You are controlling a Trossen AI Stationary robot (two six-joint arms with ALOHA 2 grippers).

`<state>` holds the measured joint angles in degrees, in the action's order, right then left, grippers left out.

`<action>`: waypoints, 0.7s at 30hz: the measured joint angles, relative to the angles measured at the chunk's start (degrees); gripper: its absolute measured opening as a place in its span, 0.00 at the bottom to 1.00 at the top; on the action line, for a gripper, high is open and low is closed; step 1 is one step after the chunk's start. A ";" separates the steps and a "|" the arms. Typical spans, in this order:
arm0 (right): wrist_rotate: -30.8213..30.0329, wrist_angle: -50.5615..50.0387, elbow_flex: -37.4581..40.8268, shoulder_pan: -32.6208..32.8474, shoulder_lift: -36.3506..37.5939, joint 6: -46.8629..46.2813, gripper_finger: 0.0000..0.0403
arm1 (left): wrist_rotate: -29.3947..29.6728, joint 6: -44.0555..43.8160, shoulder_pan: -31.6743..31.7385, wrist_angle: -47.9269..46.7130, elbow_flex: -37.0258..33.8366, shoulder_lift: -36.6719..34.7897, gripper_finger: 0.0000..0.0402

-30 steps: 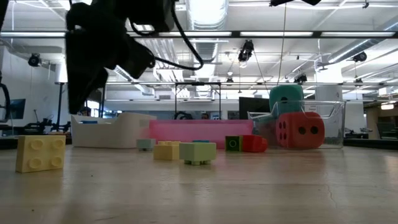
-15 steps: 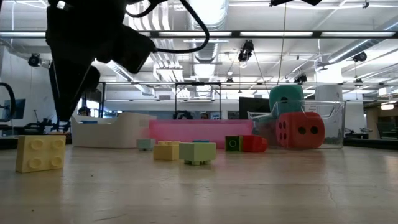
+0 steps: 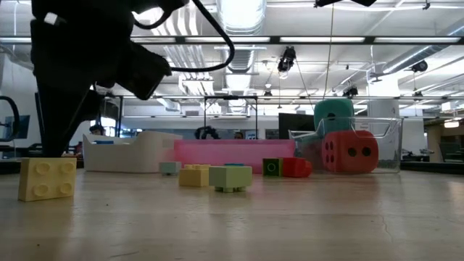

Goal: Pick & Place Toys
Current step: Put the light yellow game piece into the white bin

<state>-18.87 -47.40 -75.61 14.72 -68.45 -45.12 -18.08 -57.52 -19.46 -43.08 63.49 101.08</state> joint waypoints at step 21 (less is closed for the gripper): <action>0.81 0.22 0.02 -0.02 0.00 -0.36 0.90 | 0.68 1.10 0.00 4.28 -1.06 4.83 0.81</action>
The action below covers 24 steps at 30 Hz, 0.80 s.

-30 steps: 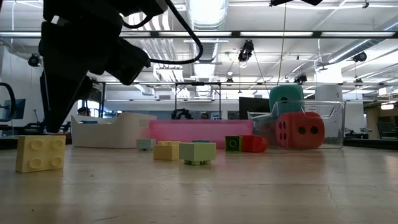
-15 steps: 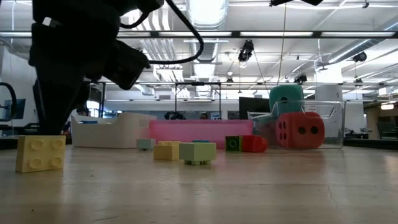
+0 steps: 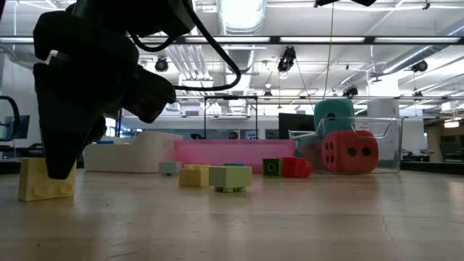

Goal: Pick & Place Toys
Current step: Put the light yellow game piece into the white bin

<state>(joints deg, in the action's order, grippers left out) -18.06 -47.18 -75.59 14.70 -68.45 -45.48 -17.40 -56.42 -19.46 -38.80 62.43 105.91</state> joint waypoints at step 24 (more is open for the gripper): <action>0.31 -0.04 0.00 0.00 0.00 0.03 0.90 | -0.86 3.51 0.59 0.43 0.00 0.00 0.23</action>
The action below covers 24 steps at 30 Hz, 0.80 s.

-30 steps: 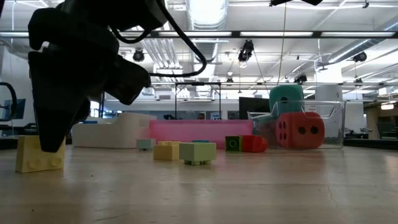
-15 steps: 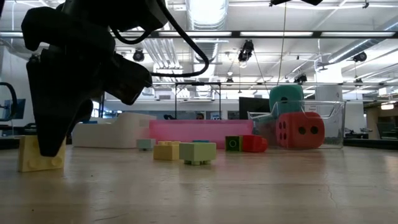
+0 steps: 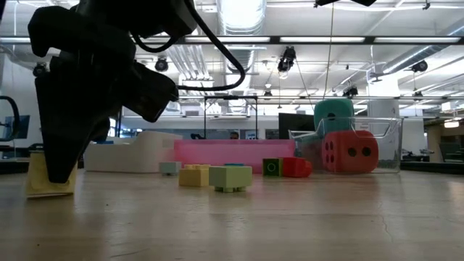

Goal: Pick & Place Toys
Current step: Put the light yellow game piece into the white bin

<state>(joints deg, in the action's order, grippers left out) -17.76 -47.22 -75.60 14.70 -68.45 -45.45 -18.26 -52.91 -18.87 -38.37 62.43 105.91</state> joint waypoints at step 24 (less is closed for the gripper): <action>-0.22 -0.06 -0.02 0.01 0.00 1.95 0.90 | 8.61 14.44 21.08 -9.75 0.00 -18.20 0.23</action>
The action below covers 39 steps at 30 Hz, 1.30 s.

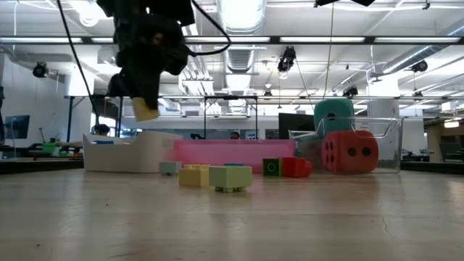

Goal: Pick & Place Toys
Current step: Put the light yellow game piece into the white bin

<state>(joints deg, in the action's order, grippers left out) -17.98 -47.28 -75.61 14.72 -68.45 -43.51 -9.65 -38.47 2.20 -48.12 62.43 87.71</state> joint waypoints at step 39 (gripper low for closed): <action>-4.74 0.10 0.68 -0.80 0.00 0.42 0.90 | 2.18 15.75 36.91 3.57 0.00 4.76 0.23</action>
<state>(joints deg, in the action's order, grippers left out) -22.72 -47.18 -74.94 13.91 -68.45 -43.08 -7.46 -22.72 39.11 -44.55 62.43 92.47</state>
